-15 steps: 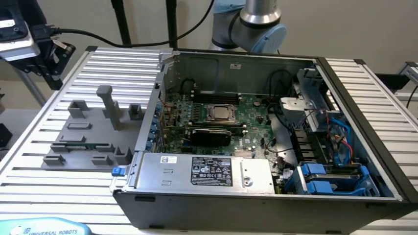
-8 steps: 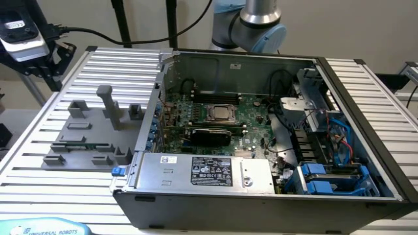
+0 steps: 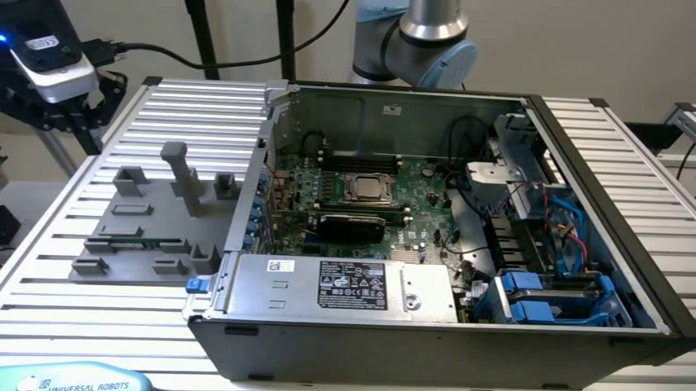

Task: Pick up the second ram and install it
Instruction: 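Pick up the second ram and move it above second insertion slot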

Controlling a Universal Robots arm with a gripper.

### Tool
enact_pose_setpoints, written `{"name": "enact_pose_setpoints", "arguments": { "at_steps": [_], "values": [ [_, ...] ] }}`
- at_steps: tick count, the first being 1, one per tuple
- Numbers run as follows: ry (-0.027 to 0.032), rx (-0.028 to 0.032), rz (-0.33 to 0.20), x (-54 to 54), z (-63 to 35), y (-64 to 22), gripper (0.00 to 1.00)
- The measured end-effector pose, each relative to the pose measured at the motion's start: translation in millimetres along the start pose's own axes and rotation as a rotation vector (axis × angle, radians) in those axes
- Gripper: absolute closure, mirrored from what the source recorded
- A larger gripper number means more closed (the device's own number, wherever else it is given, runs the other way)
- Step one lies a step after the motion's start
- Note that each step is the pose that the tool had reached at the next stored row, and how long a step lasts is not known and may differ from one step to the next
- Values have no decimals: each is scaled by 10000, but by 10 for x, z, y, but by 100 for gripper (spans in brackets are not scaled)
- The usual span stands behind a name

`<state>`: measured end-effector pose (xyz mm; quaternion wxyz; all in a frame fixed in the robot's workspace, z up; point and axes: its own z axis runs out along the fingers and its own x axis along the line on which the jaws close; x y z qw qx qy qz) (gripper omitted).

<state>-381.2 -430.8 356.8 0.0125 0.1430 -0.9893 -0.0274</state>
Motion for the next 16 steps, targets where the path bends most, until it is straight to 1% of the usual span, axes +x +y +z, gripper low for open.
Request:
{"name": "enact_pose_setpoints", "arguments": {
  "at_steps": [16],
  "values": [
    [169, 49, -2917, -2, 77, -5, 89]
  ]
}}
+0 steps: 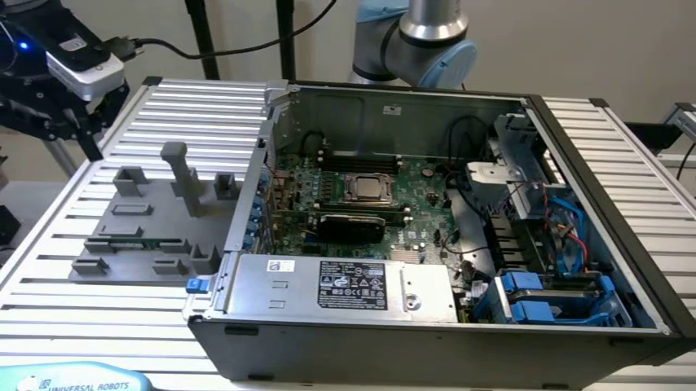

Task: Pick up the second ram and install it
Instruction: 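Pick up the second ram and move it above second insertion slot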

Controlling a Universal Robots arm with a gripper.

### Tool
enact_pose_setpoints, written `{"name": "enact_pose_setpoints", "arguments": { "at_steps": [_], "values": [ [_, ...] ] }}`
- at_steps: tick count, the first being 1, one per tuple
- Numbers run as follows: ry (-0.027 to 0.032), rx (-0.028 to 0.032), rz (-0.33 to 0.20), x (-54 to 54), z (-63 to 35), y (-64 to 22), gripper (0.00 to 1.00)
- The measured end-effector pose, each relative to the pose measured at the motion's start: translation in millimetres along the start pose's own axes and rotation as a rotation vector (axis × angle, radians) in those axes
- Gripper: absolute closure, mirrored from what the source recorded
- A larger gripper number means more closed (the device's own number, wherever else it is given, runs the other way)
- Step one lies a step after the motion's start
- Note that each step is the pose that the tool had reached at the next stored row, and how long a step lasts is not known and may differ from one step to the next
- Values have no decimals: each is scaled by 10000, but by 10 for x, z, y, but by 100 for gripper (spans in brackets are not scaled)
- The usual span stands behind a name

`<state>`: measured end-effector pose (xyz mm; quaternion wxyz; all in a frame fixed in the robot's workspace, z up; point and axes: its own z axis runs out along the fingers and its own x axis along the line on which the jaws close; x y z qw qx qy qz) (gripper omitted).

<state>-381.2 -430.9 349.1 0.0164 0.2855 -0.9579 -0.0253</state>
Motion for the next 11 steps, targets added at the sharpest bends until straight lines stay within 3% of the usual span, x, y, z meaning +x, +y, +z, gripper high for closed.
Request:
{"name": "enact_pose_setpoints", "arguments": {
  "at_steps": [11],
  "values": [
    [115, 34, -1986, -1, 57, -3, 89]
  ]
}}
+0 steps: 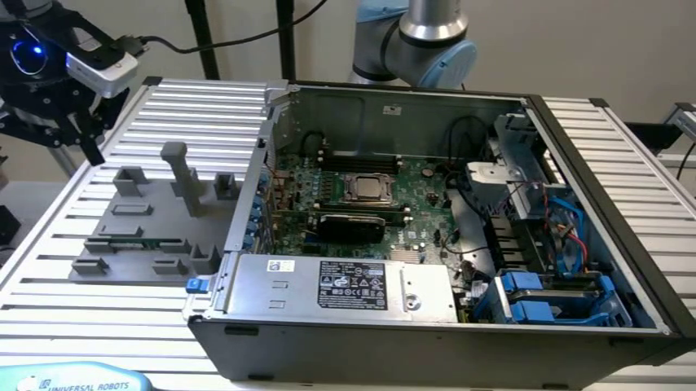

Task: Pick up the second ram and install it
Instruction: 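Pick up the second ram and move it above second insertion slot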

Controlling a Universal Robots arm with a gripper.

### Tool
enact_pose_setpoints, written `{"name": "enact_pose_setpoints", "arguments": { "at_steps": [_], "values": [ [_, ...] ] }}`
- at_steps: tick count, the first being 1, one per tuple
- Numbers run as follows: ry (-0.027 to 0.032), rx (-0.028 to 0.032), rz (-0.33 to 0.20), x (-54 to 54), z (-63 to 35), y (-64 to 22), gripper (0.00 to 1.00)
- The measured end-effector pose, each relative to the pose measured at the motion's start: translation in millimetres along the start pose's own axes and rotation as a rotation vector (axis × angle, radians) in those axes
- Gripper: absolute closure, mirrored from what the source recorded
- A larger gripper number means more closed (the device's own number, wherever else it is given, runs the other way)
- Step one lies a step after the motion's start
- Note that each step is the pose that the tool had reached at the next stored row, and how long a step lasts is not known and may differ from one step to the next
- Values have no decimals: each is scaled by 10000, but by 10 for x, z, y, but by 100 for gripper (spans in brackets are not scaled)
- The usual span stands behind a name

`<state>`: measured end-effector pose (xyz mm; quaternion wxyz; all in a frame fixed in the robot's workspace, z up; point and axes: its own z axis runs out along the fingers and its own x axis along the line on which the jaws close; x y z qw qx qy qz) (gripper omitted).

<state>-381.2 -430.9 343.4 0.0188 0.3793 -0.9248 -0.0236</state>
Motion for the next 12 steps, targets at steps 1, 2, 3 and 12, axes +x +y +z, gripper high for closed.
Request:
{"name": "enact_pose_setpoints", "arguments": {
  "at_steps": [1, 2, 3, 12],
  "values": [
    [11, 3, -190, 0, 5, 0, 89],
    [30, 8, -499, 0, 14, -1, 89],
    [53, 15, -913, -1, 26, -1, 89],
    [148, 43, -2545, -1, 73, -4, 89]
  ]
}}
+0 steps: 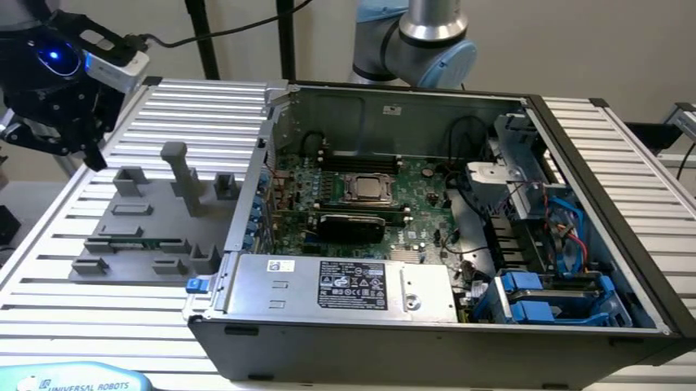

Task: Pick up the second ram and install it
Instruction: 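Pick up the second ram and move it above second insertion slot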

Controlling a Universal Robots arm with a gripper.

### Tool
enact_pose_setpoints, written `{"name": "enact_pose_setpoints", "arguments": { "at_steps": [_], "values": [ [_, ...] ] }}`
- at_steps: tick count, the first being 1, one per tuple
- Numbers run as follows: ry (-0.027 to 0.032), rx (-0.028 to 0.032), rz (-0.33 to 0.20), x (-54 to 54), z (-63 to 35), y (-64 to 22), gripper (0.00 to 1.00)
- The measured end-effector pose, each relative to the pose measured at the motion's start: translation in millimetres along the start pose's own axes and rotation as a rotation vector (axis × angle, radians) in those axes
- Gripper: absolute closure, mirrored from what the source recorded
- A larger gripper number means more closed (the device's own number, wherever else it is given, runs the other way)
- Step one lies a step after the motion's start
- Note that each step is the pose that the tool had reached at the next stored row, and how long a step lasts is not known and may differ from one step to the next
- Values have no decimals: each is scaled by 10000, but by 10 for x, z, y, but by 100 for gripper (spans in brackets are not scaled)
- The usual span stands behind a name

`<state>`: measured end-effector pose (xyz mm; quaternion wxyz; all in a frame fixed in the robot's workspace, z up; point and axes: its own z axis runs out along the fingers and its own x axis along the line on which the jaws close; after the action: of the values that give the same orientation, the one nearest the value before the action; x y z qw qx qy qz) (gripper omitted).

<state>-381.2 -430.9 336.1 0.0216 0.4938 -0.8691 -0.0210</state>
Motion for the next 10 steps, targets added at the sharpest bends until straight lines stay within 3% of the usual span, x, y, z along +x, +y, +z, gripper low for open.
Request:
{"name": "enact_pose_setpoints", "arguments": {
  "at_steps": [10],
  "values": [
    [106, 32, -1823, -1, 52, -3, 89]
  ]
}}
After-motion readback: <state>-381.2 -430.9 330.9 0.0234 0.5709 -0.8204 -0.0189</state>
